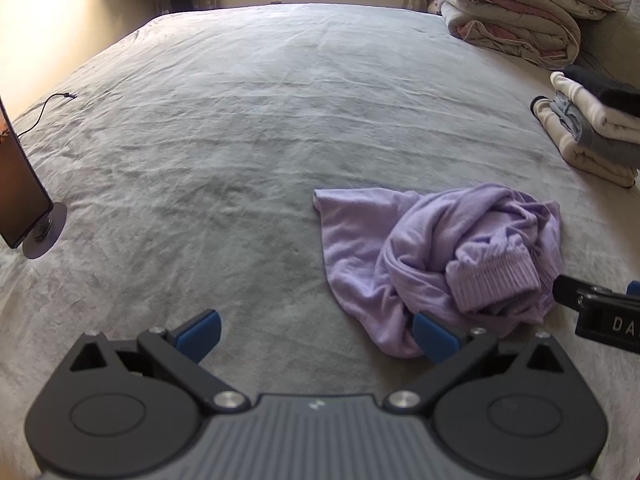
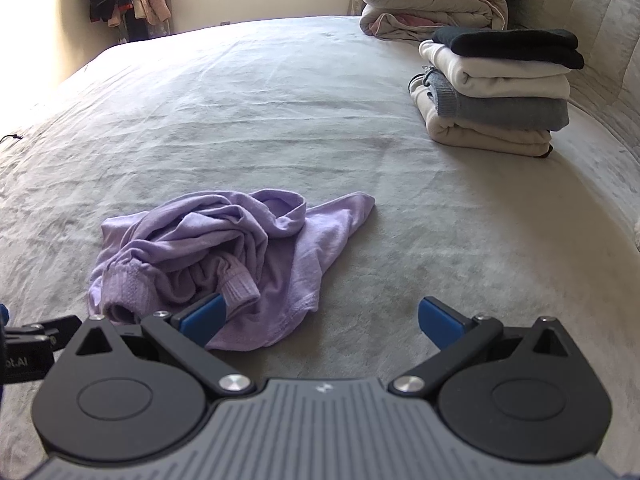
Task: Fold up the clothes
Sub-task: 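Move both grippers toward the crumpled lavender garment on the bed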
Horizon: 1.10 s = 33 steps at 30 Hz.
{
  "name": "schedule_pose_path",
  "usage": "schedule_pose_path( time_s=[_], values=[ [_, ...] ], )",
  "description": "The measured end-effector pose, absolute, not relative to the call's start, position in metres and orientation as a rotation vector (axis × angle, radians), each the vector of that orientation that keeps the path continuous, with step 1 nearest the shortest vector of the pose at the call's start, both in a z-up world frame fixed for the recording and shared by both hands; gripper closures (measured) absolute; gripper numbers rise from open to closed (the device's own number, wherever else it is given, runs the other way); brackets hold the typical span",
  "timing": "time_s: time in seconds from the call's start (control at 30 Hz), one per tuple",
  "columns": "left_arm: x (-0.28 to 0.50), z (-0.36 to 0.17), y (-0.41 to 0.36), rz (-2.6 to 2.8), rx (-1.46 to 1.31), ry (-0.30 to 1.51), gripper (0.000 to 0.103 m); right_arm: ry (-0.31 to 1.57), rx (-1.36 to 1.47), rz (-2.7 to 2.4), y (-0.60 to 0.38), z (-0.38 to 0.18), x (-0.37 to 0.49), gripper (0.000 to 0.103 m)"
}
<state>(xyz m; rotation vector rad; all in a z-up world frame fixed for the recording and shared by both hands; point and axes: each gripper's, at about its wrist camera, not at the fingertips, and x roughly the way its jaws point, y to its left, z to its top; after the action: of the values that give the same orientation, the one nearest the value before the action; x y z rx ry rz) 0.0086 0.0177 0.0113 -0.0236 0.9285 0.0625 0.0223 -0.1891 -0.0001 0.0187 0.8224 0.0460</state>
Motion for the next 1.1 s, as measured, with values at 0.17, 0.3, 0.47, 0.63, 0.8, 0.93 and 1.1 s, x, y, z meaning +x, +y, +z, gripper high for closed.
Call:
schedule_pose_path(
  time_s=[0.17, 0.3, 0.47, 0.63, 0.8, 0.93, 1.1],
  values=[
    [0.018, 0.01, 0.017, 0.082, -0.009, 0.919, 0.001, 0.836, 0.007, 0.054, -0.186, -0.004, 0.03, 0.0],
    [0.027, 0.003, 0.017, 0.095, -0.004, 0.939, 0.001, 0.857, -0.004, 0.057, -0.185, -0.008, 0.038, 0.0],
    [0.038, -0.007, 0.016, 0.109, -0.001, 0.956, 0.001, 0.886, 0.001, 0.071, -0.185, -0.013, 0.051, 0.0],
    [0.053, -0.02, 0.009, 0.111, 0.029, 0.977, 0.001, 0.933, -0.018, 0.094, -0.184, -0.028, 0.067, 0.0],
    [0.061, -0.032, 0.007, 0.099, 0.03, 1.004, 0.0, 0.945, 0.026, 0.147, -0.193, -0.035, 0.073, 0.0],
    [0.063, -0.036, 0.012, 0.055, 0.016, 0.993, 0.0, 0.928, 0.03, 0.159, -0.193, -0.038, 0.071, 0.0],
    [0.062, -0.037, 0.013, 0.025, 0.026, 0.979, 0.0, 0.922, 0.02, 0.162, -0.193, -0.037, 0.071, 0.0]
  ],
)
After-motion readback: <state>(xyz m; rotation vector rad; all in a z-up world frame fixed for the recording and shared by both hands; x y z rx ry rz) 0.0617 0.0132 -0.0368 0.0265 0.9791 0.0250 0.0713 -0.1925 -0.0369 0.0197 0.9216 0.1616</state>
